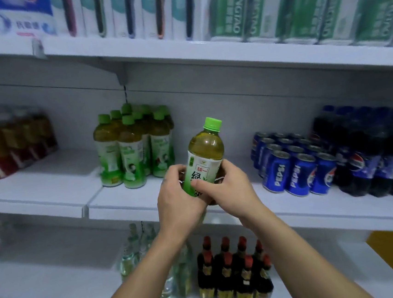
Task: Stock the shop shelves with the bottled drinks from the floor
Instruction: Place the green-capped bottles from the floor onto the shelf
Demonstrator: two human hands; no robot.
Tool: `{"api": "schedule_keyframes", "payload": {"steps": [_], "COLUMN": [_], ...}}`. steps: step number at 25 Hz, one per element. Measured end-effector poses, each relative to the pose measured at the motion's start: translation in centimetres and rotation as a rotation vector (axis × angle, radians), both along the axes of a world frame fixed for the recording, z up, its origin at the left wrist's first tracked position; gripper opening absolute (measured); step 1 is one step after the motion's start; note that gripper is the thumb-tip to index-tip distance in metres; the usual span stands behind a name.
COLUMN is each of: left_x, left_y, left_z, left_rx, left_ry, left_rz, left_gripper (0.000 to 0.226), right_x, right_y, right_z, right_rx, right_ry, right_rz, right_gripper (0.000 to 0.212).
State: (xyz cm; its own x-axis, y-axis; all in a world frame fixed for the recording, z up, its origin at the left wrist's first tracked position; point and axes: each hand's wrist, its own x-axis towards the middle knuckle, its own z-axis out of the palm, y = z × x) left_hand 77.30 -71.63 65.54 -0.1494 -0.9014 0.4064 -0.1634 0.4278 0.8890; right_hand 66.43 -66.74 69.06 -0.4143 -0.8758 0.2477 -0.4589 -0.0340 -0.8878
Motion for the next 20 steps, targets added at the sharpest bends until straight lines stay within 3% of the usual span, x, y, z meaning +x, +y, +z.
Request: {"api": "schedule_keyframes", "payload": {"steps": [10, 20], "left_x": [5.5, 7.5], "left_y": [-14.5, -18.5], "left_z": [-3.1, -3.5], "left_rx": [-0.096, -0.152], "left_ry": [-0.152, -0.123], "left_rz": [0.109, 0.19], "left_gripper": [0.083, 0.072], "right_x": [3.2, 3.7], "right_y": [-15.7, -20.4], "right_z": [-1.9, -2.9], "right_rx": [0.056, 0.057], "right_ry": [-0.014, -0.034], "right_rz": [0.042, -0.045], "right_gripper": [0.043, 0.045]}}
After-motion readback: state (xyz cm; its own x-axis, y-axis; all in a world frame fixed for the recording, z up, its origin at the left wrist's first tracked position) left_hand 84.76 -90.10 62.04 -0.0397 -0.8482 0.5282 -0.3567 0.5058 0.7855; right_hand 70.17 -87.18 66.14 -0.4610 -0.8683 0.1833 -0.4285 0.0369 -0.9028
